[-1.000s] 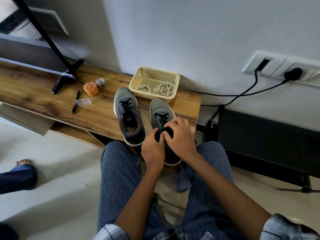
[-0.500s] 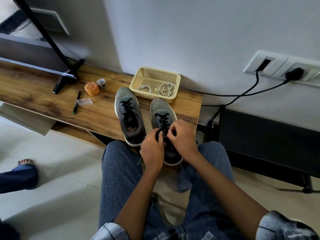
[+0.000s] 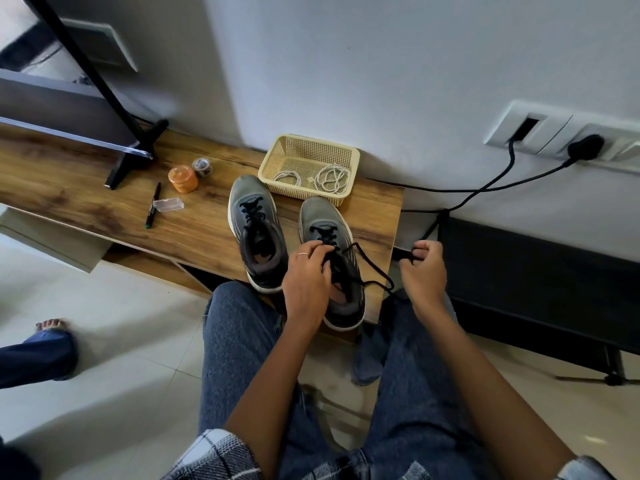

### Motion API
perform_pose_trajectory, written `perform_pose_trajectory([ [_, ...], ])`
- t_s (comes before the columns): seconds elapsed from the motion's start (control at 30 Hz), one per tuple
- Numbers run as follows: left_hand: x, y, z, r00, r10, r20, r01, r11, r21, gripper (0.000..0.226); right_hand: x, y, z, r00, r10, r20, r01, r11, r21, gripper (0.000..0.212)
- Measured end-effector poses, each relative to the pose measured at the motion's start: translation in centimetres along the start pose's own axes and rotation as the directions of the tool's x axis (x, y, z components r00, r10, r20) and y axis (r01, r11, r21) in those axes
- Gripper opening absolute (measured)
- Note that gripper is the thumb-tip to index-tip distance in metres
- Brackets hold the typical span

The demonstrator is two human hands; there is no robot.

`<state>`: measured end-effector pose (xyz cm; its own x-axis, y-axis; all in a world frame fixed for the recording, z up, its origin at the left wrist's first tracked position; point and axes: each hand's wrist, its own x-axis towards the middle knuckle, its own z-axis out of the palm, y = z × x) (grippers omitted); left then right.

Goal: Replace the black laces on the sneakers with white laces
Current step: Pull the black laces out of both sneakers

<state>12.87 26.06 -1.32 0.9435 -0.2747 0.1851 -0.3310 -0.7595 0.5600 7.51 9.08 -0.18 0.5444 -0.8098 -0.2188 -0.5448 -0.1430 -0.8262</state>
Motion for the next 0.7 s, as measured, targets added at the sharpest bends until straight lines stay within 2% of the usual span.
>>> perform_pose_trajectory([
  [0.07, 0.5, -0.2, 0.1, 0.999, 0.032, 0.020, -0.033, 0.997, 0.077, 0.024, -0.6, 0.0, 0.5, 0.994, -0.095, 0.048, 0.099, 0.992, -0.077, 0.032],
  [0.17, 1.1, -0.2, 0.1, 0.997, 0.067, 0.024, -0.069, 0.989, 0.127, 0.020, -1.6, -0.3, 1.5, 0.955, -0.242, 0.172, 0.263, 0.959, -0.109, 0.018],
  [0.3, 1.7, -0.1, 0.0, 0.997, 0.068, 0.043, -0.073, 0.987, 0.142, 0.015, -3.0, -0.9, 2.8, 0.882, -0.308, 0.356, 0.364, 0.926, -0.100, 0.012],
  [0.4, 1.4, -0.3, 0.1, 0.997, 0.070, 0.025, -0.072, 0.993, 0.089, 0.013, -3.6, -0.7, 3.5, 0.850, -0.349, 0.395, 0.435, 0.887, -0.153, 0.017],
  [0.53, 0.8, -0.6, 0.4, 1.000, 0.010, 0.002, -0.009, 0.996, -0.083, 0.008, -3.6, -0.5, 3.6, 0.839, -0.345, 0.421, 0.452, 0.872, -0.187, 0.022],
  [0.7, 0.9, -0.9, 0.7, 1.000, -0.002, 0.005, 0.003, 0.989, -0.147, 0.006, -3.8, -0.7, 3.5, 0.843, -0.359, 0.401, 0.466, 0.860, -0.208, 0.020],
])
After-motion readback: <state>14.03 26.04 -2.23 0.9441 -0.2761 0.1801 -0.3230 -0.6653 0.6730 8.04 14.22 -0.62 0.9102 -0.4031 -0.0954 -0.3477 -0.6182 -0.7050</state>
